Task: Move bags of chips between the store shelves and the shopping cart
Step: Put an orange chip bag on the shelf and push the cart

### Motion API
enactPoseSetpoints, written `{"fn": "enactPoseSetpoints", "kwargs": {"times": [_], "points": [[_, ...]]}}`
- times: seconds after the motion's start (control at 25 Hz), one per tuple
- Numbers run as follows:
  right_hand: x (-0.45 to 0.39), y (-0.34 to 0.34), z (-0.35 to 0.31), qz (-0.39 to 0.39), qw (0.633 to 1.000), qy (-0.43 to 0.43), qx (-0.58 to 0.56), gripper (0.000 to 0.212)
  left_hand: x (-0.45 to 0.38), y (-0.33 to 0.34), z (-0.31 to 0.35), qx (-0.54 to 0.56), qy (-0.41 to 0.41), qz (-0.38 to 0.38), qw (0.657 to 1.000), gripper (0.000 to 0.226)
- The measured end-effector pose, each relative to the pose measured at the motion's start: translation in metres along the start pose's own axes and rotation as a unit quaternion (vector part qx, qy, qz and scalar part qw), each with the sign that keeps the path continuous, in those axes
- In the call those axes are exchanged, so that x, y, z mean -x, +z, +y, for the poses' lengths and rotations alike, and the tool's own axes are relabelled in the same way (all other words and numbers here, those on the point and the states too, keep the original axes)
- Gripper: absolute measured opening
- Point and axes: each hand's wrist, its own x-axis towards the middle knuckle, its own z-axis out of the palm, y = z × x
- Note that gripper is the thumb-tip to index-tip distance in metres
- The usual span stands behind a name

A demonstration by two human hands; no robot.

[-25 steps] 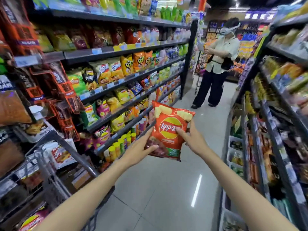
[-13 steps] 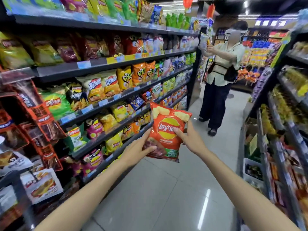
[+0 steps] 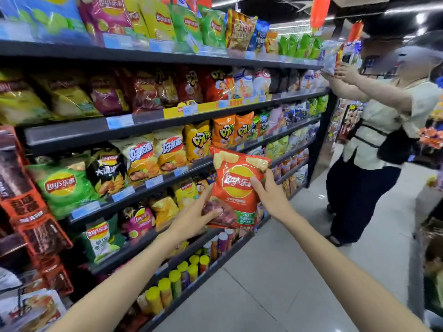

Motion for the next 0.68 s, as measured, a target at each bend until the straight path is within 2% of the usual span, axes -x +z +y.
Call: {"fn": "enactPoseSetpoints", "kwargs": {"times": [0.16, 0.44, 0.68], "points": [[-0.097, -0.004, 0.005, -0.052, 0.998, -0.042, 0.020, 0.096, -0.065, -0.014, -0.011, 0.001, -0.040, 0.043, 0.998, 0.080], [-0.243, -0.001, -0.017, -0.146, 0.979, -0.140, 0.014, 0.080, -0.152, -0.044, -0.029, -0.023, -0.109, 0.152, 0.982, 0.085], [-0.338, 0.040, -0.058, -0.155, 0.965, -0.203, -0.050, 0.068, -0.199, -0.112, -0.048, -0.040, -0.128, 0.221, 0.966, 0.080]]}}
